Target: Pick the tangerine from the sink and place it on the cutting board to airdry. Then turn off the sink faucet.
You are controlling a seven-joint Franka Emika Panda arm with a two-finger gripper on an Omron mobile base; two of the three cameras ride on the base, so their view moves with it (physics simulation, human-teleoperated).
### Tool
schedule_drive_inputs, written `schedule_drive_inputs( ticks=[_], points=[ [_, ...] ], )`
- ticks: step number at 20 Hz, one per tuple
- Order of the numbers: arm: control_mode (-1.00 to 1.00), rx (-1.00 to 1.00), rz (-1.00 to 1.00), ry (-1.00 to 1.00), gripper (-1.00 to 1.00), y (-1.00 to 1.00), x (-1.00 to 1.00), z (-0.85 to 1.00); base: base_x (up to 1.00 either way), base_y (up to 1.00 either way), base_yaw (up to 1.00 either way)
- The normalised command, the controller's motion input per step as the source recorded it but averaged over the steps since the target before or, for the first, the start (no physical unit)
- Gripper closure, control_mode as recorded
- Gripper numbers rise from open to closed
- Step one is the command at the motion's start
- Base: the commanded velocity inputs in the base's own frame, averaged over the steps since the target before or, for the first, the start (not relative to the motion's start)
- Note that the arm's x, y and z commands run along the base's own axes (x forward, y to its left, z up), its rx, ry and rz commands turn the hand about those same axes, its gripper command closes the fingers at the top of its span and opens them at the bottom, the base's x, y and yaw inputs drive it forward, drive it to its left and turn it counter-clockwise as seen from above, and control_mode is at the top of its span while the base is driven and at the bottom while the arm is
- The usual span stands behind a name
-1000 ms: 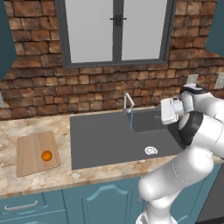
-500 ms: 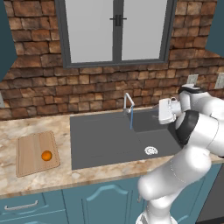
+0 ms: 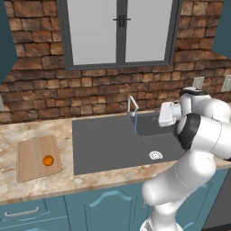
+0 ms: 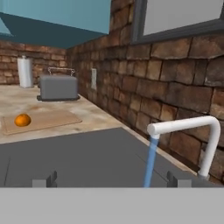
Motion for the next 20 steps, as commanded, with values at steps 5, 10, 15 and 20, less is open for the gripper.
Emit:
schedule_drive_inputs(
  ticks=[5, 10, 15, 20],
  points=[
    [-1.0, 0.03, 0.0, 0.09, -1.0, 0.0, 0.31, 0.0, 0.0, 0.0, 0.0],
    [-1.0, 0.02, 0.0, 0.11, -1.0, 0.0, 0.28, 0.0, 0.0, 0.0, 0.0],
    [-1.0, 0.02, 0.01, 0.07, -1.0, 0.0, 0.1, -0.07, 0.0, 0.0, 0.0],
    [-1.0, 0.02, 0.0, 0.05, -1.0, 0.0, 0.08, -0.03, 0.0, 0.0, 0.0]
  ],
)
